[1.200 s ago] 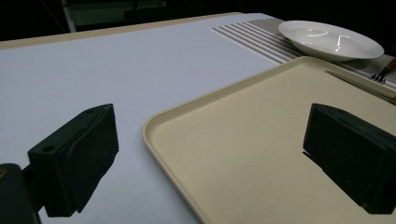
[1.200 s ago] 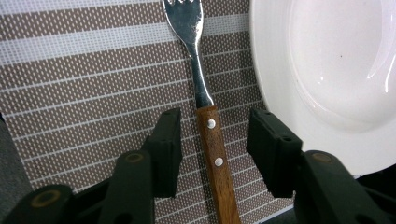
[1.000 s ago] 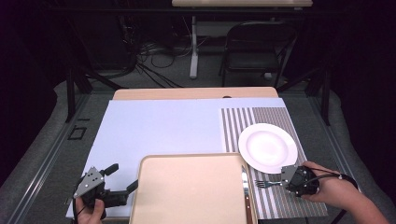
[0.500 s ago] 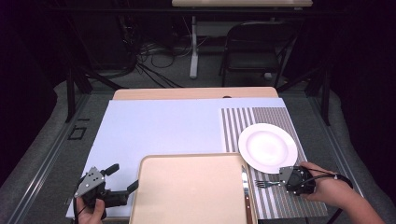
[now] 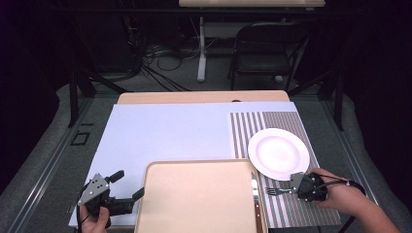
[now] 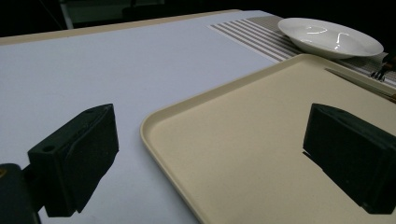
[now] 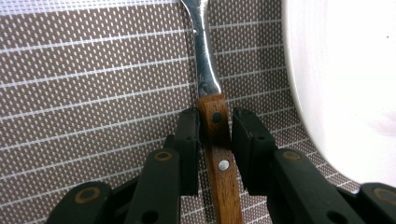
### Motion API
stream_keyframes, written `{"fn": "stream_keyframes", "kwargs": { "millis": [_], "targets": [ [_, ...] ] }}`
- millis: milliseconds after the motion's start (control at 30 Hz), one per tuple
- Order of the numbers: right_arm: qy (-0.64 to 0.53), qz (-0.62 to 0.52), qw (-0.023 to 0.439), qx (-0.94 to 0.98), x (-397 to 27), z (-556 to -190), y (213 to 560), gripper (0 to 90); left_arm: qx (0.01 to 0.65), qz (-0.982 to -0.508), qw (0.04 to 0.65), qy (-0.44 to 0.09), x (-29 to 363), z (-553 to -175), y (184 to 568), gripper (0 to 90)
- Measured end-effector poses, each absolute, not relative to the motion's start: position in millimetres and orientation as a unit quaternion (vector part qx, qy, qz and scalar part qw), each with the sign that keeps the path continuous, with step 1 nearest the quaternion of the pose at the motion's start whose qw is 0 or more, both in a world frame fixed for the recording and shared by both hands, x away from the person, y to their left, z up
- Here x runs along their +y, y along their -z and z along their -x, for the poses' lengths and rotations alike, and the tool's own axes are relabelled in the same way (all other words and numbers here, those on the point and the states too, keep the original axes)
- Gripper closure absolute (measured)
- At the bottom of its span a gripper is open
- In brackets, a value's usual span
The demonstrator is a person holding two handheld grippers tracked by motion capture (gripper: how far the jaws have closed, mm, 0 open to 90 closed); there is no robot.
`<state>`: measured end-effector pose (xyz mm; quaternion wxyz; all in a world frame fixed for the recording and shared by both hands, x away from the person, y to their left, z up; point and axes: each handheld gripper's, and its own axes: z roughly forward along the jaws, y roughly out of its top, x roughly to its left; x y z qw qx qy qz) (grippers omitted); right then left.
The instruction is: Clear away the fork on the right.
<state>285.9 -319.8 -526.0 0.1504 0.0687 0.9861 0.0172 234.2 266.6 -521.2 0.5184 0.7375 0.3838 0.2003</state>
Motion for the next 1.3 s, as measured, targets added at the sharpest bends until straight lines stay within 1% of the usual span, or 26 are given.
{"fn": "stream_keyframes", "kwargs": {
  "millis": [167,200,233,333,567,633,700,733,800,833,867,1000,1100,1167,1300],
  "targets": [
    [-0.002,-0.064,0.144,0.987,-316.7,-285.9,525.7,75.8,0.384,-0.737,0.519,-0.200,266.5,-234.3,521.3,3.4],
    [0.017,-0.053,0.145,0.988,-314.8,-286.8,523.4,76.3,0.384,-0.737,0.519,-0.200,266.4,-234.2,521.3,3.4],
    [0.018,-0.062,0.136,0.989,-314.4,-285.7,523.8,76.3,0.384,-0.737,0.519,-0.200,266.4,-234.2,521.4,3.4],
    [-0.001,-0.058,0.143,0.988,-314.9,-286.1,527.1,76.5,0.384,-0.736,0.520,-0.200,266.5,-234.4,521.6,3.4],
    [0.007,-0.053,0.144,0.988,-313.9,-285.4,526.4,77.0,0.383,-0.736,0.520,-0.201,266.2,-235.0,522.1,3.4],
    [0.015,-0.050,0.150,0.987,-313.3,-285.2,525.2,77.3,0.384,-0.736,0.520,-0.201,266.0,-234.9,522.1,3.4],
    [0.022,-0.046,0.151,0.987,-312.8,-285.5,524.1,77.4,0.384,-0.736,0.520,-0.201,266.0,-234.9,522.1,3.4],
    [0.013,-0.050,0.142,0.989,-313.4,-285.7,525.4,77.5,0.383,-0.736,0.521,-0.202,266.1,-235.1,522.1,3.4],
    [0.010,-0.052,0.146,0.988,-313.5,-285.0,526.1,77.6,0.384,-0.736,0.520,-0.200,266.5,-235.0,521.9,3.4],
    [0.023,-0.046,0.156,0.986,-312.4,-284.6,524.2,77.7,0.385,-0.736,0.520,-0.200,266.6,-235.0,522.0,3.4],
    [0.015,-0.049,0.148,0.988,-313.0,-284.7,525.4,77.7,0.385,-0.736,0.520,-0.200,266.6,-235.0,522.0,3.4],
    [0.013,-0.056,0.160,0.985,-313.1,-282.9,524.8,77.7,0.384,-0.737,0.518,-0.201,266.7,-234.9,521.7,3.4],
    [0.008,-0.063,0.152,0.986,-313.5,-281.3,523.7,77.8,0.384,-0.737,0.518,-0.200,266.8,-234.8,521.7,3.4],
    [-0.001,-0.066,0.162,0.985,-313.7,-279.2,521.3,77.8,0.385,-0.735,0.520,-0.201,266.6,-234.9,522.0,3.4],
    [-0.021,-0.067,0.165,0.984,-313.6,-275.0,513.9,77.9,0.385,-0.735,0.520,-0.201,266.7,-234.8,521.9,3.4]
  ]
}}
